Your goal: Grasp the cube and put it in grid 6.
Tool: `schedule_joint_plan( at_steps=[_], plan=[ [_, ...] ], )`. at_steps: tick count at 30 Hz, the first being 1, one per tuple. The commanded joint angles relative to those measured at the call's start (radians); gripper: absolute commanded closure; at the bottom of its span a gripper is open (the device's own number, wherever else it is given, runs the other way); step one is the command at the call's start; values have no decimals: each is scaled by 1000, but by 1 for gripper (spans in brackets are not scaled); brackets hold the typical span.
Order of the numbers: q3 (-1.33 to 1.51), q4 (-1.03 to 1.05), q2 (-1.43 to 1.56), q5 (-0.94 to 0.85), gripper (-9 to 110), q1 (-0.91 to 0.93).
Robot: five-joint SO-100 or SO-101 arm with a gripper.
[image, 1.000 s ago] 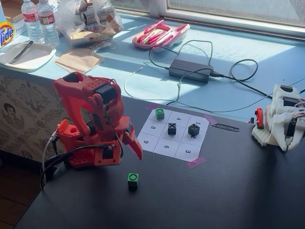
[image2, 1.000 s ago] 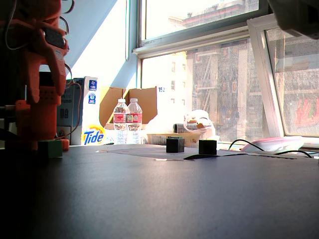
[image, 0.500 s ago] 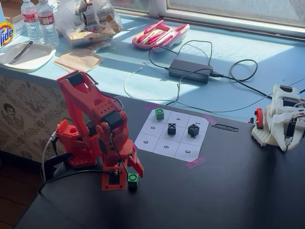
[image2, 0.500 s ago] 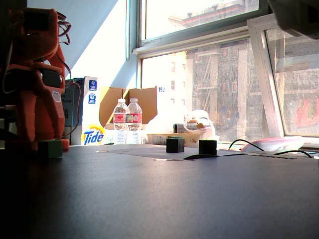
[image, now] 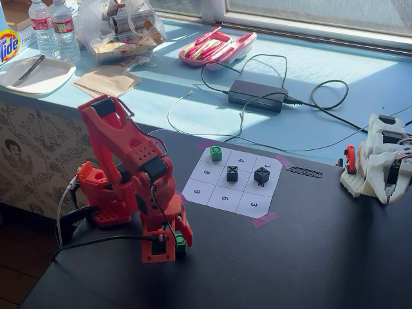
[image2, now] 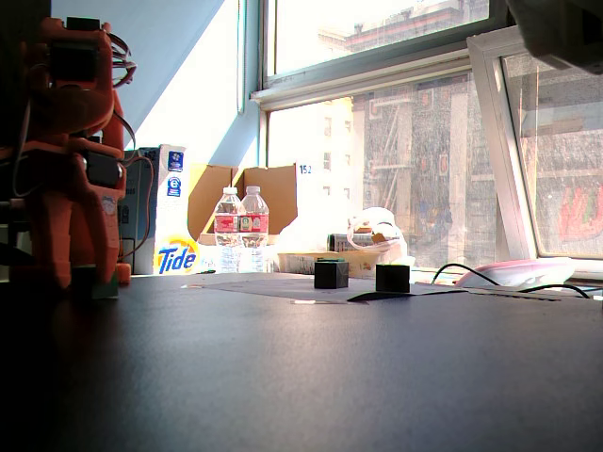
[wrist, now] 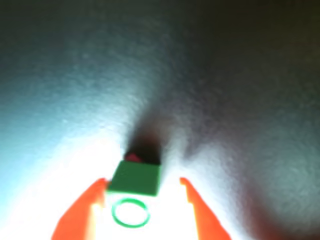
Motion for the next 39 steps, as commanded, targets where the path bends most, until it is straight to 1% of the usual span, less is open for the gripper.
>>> schedule_joint_plan(
  at_steps=[1, 4, 10, 13, 16, 21, 24, 31, 39],
  plan=[
    [9, -23, 48, -14, 95, -9],
    [28, -35, 67, -23, 101, -12],
    [32, -25, 138, -17, 101, -38],
    [-21, 26, 210, 29, 101, -89],
    [-66, 64, 318, 94, 101, -201],
    [-74, 28, 436, 202, 101, -465],
    [-115, 12, 365, 224, 101, -586],
    [-256, -14, 77, 225, 101, -767],
    [-347, 20, -158, 190, 101, -848]
  ],
)
